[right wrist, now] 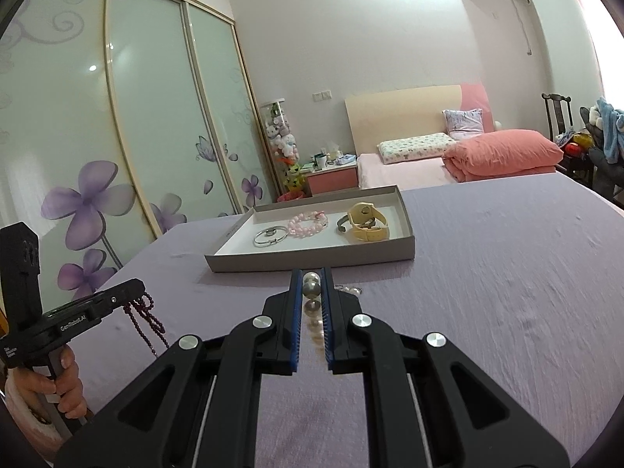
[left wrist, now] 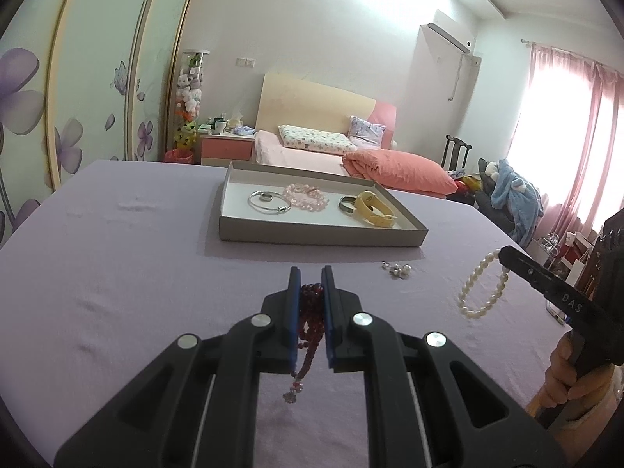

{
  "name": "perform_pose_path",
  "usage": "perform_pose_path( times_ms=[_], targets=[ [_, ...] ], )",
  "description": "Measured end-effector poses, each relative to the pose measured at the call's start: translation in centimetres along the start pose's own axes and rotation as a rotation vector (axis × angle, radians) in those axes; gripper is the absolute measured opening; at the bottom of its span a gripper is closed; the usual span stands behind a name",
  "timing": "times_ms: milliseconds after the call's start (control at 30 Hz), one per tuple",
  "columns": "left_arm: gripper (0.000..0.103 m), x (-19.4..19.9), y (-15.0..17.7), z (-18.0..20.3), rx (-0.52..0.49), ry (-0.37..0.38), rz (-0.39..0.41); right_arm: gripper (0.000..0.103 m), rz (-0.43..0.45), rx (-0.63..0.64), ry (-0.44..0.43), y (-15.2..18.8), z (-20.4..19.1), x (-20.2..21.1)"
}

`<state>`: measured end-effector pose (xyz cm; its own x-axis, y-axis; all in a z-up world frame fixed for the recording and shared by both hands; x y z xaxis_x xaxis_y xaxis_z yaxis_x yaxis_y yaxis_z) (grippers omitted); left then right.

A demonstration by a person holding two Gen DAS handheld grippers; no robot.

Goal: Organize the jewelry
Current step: 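Carry the pearl bracelet and red necklace over the tray with both tools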

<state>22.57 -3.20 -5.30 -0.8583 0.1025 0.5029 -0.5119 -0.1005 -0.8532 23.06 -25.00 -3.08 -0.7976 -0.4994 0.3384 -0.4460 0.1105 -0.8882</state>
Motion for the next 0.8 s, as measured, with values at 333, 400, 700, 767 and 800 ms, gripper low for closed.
perform_pose_path(
  times_ms=[333,400,700,767,800],
  targets=[
    [0.011,0.1,-0.1,0.1,-0.003,0.003,0.005,0.010,0.005,-0.001,-0.001,-0.1,-0.1,0.0],
    [0.011,0.2,-0.1,0.2,-0.005,0.003,0.007,0.010,0.010,-0.003,-0.001,-0.2,-0.1,0.1],
    [0.011,-0.1,-2.4,0.9,-0.021,-0.008,0.060,0.010,0.085,0.038,0.006,-3.3,-0.4,-0.2],
    [0.011,-0.6,-3.6,0.9,-0.020,-0.015,0.082,0.010,0.104,0.057,0.011,-4.4,-0.6,-0.7],
    [0.011,-1.0,-4.4,0.9,-0.020,-0.023,0.097,0.010,0.112,0.063,0.015,-4.9,-0.6,-1.0]
  ],
)
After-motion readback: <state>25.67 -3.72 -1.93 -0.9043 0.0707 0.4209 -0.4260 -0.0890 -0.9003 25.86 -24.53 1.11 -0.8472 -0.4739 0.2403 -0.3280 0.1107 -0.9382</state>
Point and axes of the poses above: each gripper's, at about its wrist camera, not at the fingertips, and x roughly against the way its jaws point, z to its right, y to its underside, the point moved 10 cm from there along -x, roughly the way its jaws point, and after that the axes turned 8 degrees about -y, right-handed, at the moved point
